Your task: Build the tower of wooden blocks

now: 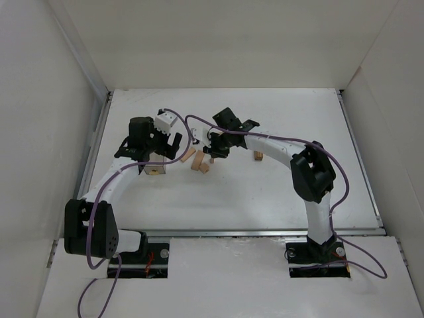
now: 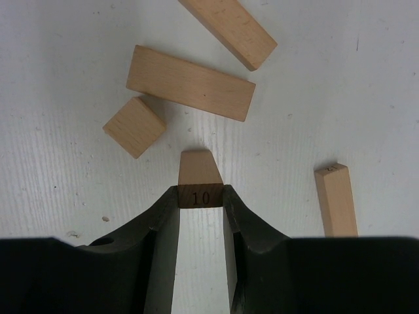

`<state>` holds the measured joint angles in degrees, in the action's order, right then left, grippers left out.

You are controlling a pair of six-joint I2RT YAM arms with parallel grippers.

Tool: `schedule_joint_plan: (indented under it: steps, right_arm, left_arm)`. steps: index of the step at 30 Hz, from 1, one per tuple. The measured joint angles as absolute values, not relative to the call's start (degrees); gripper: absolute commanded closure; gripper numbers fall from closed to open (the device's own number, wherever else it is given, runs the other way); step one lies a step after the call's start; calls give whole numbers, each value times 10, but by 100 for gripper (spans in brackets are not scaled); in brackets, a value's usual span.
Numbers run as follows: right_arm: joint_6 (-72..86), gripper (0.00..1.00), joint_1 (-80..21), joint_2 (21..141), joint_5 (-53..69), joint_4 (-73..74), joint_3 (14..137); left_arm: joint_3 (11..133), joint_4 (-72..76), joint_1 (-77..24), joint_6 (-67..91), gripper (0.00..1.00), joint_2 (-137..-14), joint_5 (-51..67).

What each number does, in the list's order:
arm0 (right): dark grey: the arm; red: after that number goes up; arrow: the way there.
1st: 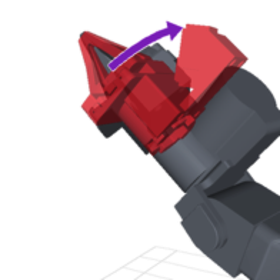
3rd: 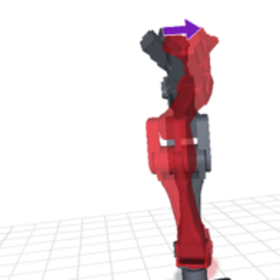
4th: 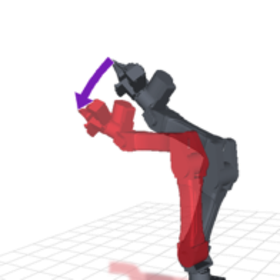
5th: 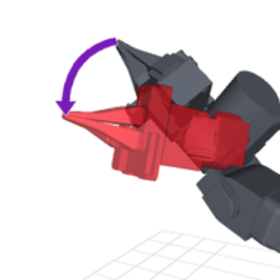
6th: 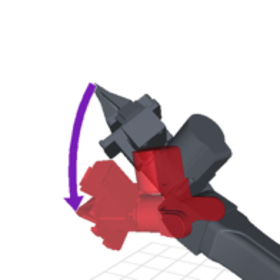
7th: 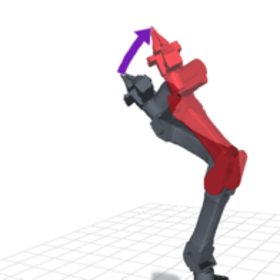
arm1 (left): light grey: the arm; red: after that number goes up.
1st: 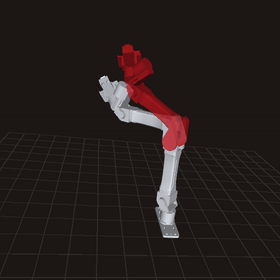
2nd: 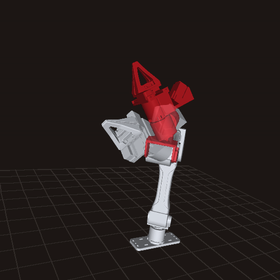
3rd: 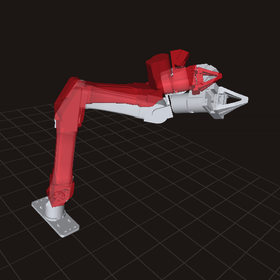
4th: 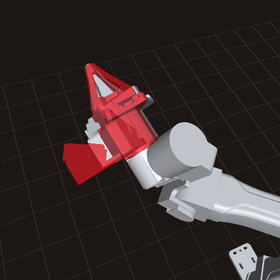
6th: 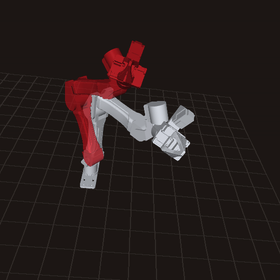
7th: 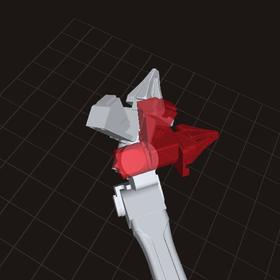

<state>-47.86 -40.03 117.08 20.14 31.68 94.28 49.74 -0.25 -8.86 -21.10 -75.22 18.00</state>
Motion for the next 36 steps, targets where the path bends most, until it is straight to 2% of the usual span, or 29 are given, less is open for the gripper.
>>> schedule_joint_plan:
  steps: [1, 2, 8, 17, 19, 30, 32, 34, 35, 36]
  right_arm:
    - [-479, 80, -400, 1171, 201, 317, 943]
    - [-479, 77, -400, 1171, 201, 317, 943]
    - [-481, 63, -400, 1171, 199, 316, 943]
    - [-483, 57, -400, 1173, 199, 317, 943]
    - [-483, 53, -400, 1175, 199, 317, 943]
    - [-478, 52, -400, 1178, 199, 316, 943]
    - [-477, 29, -400, 1178, 199, 317, 943]
    - [-475, 27, -400, 1178, 199, 317, 944]
    - [-474, 0, -400, 1178, 199, 316, 945]
    - [-471, 0, -400, 1178, 199, 316, 945]
  left_arm:
    - [495, -3, -89, -211, 5, -752, 180]
    - [493, -4, -89, -211, 5, -752, 180]
    - [491, -5, -89, -211, 5, -751, 183]
    - [491, -5, -89, -211, 5, -751, 186]
    - [491, -5, -89, -211, 5, -751, 186]
    - [482, -6, -85, -216, 5, -750, 187]
    - [482, -6, -85, -216, 5, -750, 189]
    - [482, -6, -85, -218, 4, -750, 191]
    - [482, -6, -85, -218, 4, -750, 193]
    - [482, -6, -85, -220, 4, -750, 195]
